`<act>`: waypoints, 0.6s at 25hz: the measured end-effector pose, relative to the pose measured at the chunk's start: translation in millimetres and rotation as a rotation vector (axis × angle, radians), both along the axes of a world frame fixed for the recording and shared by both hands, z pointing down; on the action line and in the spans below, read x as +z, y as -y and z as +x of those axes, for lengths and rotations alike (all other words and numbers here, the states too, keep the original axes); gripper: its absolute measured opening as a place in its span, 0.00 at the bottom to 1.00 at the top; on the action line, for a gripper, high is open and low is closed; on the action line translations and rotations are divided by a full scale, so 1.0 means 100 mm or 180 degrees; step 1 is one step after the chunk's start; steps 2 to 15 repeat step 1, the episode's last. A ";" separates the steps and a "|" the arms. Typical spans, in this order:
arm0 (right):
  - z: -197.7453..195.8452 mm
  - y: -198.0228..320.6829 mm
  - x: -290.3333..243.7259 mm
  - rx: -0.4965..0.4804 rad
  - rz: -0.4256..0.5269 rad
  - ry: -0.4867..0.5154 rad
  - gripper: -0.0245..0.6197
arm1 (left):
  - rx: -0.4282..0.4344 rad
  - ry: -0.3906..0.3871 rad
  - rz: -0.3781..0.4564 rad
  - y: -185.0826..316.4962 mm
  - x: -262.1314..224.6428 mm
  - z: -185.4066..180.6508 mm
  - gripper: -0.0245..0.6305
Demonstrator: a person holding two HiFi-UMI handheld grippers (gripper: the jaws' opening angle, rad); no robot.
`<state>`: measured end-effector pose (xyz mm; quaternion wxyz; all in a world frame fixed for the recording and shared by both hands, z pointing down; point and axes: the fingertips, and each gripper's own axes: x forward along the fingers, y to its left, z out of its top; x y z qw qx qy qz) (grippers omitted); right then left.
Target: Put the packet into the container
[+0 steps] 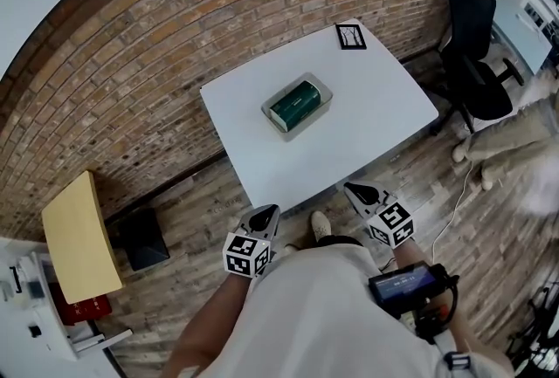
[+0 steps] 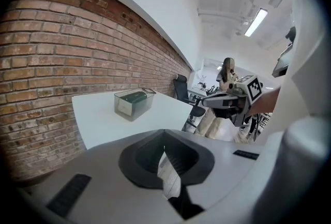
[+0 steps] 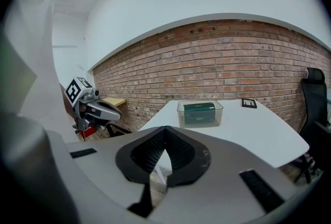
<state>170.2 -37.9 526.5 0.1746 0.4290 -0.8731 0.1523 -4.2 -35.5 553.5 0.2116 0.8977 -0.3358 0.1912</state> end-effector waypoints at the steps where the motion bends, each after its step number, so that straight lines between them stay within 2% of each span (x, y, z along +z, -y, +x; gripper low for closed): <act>1: -0.01 -0.01 0.00 -0.0002 0.0001 -0.0001 0.05 | 0.0003 -0.0004 0.0001 -0.01 0.00 0.00 0.05; 15: -0.01 -0.01 0.00 -0.0002 0.0001 -0.0001 0.05 | 0.0003 -0.0004 0.0001 -0.01 0.00 0.00 0.05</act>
